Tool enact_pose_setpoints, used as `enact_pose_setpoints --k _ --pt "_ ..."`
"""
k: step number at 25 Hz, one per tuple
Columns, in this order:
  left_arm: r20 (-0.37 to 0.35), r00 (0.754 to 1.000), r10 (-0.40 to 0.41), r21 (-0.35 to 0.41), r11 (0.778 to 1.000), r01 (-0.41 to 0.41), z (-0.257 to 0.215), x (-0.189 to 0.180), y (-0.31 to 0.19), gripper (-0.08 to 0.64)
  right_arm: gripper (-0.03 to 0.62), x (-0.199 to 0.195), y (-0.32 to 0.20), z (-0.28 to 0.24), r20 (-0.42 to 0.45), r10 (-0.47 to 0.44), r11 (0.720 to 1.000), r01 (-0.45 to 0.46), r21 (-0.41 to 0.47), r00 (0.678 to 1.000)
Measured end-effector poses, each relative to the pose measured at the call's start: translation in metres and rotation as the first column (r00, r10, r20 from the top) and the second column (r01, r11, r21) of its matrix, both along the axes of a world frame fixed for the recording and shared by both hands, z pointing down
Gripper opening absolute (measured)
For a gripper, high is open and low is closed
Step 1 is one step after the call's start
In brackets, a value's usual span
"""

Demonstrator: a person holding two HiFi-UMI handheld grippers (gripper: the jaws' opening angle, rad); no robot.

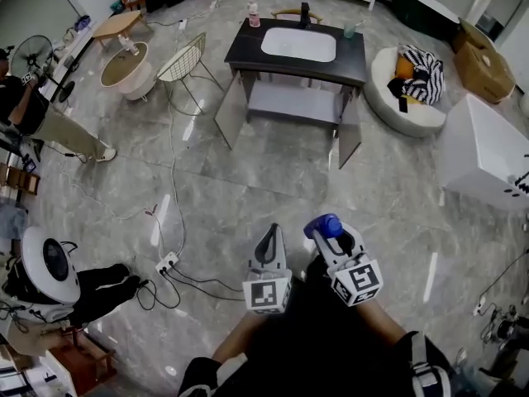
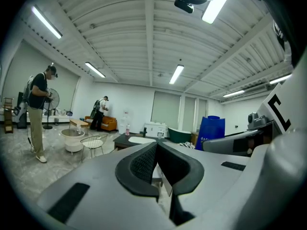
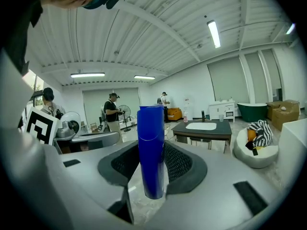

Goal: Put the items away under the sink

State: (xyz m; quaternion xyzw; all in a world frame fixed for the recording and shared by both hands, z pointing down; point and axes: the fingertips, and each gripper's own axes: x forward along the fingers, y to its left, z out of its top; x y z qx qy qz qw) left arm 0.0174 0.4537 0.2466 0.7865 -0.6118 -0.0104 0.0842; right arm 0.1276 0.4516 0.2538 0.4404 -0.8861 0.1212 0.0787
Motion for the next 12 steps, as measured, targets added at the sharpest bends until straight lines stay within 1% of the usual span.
enact_pose_setpoints --k 4,8,12 --pt "0.032 0.999 0.026 0.003 1.000 -0.026 0.003 -0.010 -0.004 0.017 0.155 -0.010 -0.006 0.002 0.002 0.018 1.000 -0.018 0.003 1.000" --pt "0.023 1.000 0.016 -0.011 1.000 -0.016 0.008 -0.020 -0.014 0.017 0.155 -0.020 -0.014 0.003 -0.002 0.010 1.000 -0.010 -0.002 1.000" --pt "0.011 1.000 -0.006 -0.004 1.000 0.006 0.013 -0.031 -0.043 0.017 0.155 -0.028 -0.041 0.010 0.001 0.003 1.000 -0.003 0.000 1.000"
